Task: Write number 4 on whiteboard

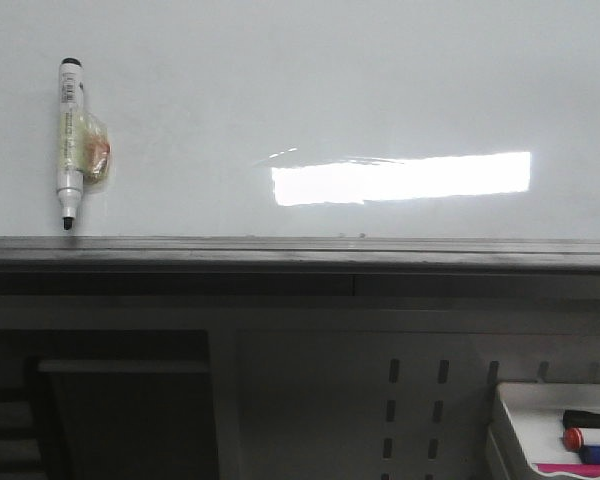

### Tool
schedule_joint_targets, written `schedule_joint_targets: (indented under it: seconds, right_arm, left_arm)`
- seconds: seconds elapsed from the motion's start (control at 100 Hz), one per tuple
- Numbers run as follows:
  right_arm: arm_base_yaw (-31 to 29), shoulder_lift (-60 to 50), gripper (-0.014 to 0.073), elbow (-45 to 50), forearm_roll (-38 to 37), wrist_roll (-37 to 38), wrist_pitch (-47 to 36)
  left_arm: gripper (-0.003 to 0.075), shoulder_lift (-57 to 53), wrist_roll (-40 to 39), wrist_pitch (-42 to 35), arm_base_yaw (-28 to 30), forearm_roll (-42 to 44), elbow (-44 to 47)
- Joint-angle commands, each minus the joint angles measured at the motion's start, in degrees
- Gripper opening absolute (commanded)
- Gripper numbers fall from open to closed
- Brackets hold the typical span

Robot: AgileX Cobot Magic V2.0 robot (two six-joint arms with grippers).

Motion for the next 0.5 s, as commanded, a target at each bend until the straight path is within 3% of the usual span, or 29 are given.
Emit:
schedule_joint_targets:
  seconds: [0.0, 0.08, 0.29, 0.49]
  right_arm:
    - [-0.36, -0.83, -0.0064, -0.6, 3.1, 0.09, 3.42]
    - [-0.36, 0.84, -0.0064, -3.65, 8.44, 0.09, 11.09]
    - [-0.36, 13.26, -0.0064, -15.44, 9.24, 0.09, 29.87]
    - [-0.36, 23.05, -0.0064, -21.28, 9.24, 0.09, 33.13]
  left_arm:
    - [-0.002, -1.48, -0.62, -6.91, -0.53, 0.22, 1.67]
    - [-0.002, -1.22, -0.62, -5.15, -0.53, 0.85, 0.13]
    - [-0.002, 7.78, -2.12, 2.03, -0.53, 0.85, -8.09]
    - [-0.002, 18.57, -2.12, 0.54, -0.53, 0.75, -13.4]
